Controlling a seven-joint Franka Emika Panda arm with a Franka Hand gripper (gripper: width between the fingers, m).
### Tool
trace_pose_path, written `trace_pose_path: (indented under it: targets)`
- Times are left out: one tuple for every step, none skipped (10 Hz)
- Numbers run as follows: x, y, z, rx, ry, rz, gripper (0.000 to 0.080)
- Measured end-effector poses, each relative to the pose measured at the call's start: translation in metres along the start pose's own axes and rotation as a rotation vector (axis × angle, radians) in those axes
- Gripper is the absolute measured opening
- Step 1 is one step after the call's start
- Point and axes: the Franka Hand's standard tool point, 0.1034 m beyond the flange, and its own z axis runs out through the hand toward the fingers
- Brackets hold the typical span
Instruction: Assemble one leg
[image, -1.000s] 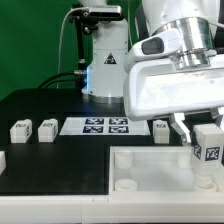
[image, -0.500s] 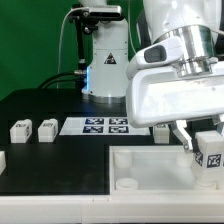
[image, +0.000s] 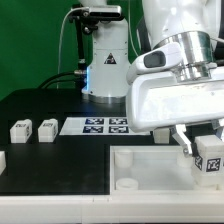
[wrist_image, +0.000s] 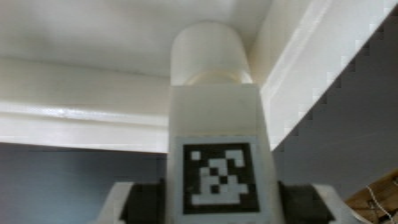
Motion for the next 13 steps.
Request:
trace_pose_path:
  targets:
    - [0.0,0.0,0.0,0.0,-0.001,0.0,0.0297]
    - [0.0,0.0,0.0,0.0,-0.001,0.0,0.0528]
    - [0.0,0.0,0.0,0.0,-0.001,0.0,0.0528]
    - [0.0,0.0,0.0,0.0,-0.001,0.0,0.063]
    - [0.0,0.0,0.0,0.0,-0.001,0.0,0.063]
    - [0.0,0.0,0.0,0.0,-0.001,0.0,0.0647]
    - [0.0,0.0,0.0,0.0,-0.001,0.0,0.0647]
    - [0.0,0.0,0.0,0.0,-0.001,0.0,0.0647]
    - [0.0,0.0,0.0,0.0,-0.001,0.0,0.0649]
    - [0.0,0.0,0.0,0.0,-0.001,0.0,0.0649]
    - [0.0,0.0,-0.001,0.002,-0.006,0.0,0.0649]
    - [0.008,-0.003,-0.009,0.01,-0.024,-0.007,0.0649]
    - [0.014,-0.004,-0.017,0.02,-0.058,-0.011,0.0649]
